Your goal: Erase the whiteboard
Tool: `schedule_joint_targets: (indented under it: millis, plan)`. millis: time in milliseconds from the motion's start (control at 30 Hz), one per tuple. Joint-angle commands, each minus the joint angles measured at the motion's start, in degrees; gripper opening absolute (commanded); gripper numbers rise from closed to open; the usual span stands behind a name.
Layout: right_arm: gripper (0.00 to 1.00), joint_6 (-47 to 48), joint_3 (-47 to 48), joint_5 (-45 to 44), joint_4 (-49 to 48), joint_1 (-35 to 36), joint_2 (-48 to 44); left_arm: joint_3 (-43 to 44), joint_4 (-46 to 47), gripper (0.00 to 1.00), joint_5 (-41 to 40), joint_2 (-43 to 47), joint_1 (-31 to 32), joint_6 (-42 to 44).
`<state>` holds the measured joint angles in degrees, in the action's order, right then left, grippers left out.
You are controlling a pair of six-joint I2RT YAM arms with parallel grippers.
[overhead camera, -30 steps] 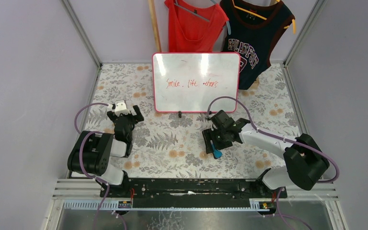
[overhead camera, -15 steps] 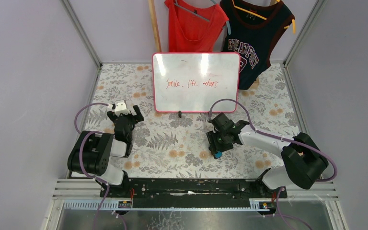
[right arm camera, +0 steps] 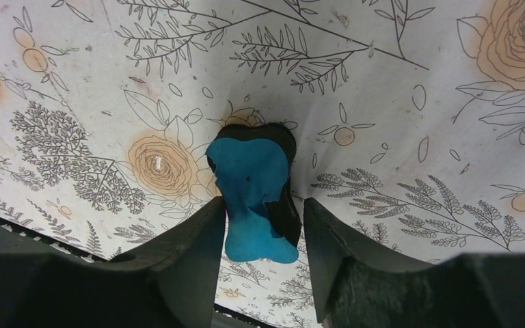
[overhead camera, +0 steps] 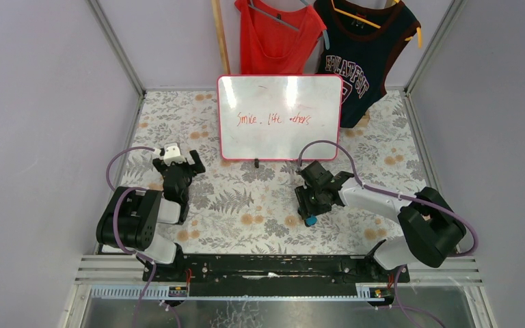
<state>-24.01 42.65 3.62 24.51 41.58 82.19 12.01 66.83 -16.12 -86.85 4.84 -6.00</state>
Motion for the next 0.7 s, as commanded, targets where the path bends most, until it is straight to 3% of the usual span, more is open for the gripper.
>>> schedule_joint_targets:
  millis: [0, 433, 567, 667]
  plan:
    - [0.5, 0.4, 1.5, -1.3, -1.5, 0.2, 1.2, 0.5, 4.1, 1.0, -1.3, -0.2, 0.0, 0.8]
    - [0.38, -0.4, 1.1, -3.3, -1.5, 0.2, 0.6, 0.6, 4.1, 1.0, -1.3, -0.2, 0.0, 0.8]
    - [0.41, -1.2, 1.4, -5.4, -0.6, 0.2, 0.3, 0.5, 4.0, 1.0, -1.3, -0.3, 0.0, 0.8]
    - [0.5, -1.3, 1.4, -6.6, 0.0, 0.2, 0.1, 0.5, 4.1, 1.0, -1.4, -0.3, 0.1, 0.8]
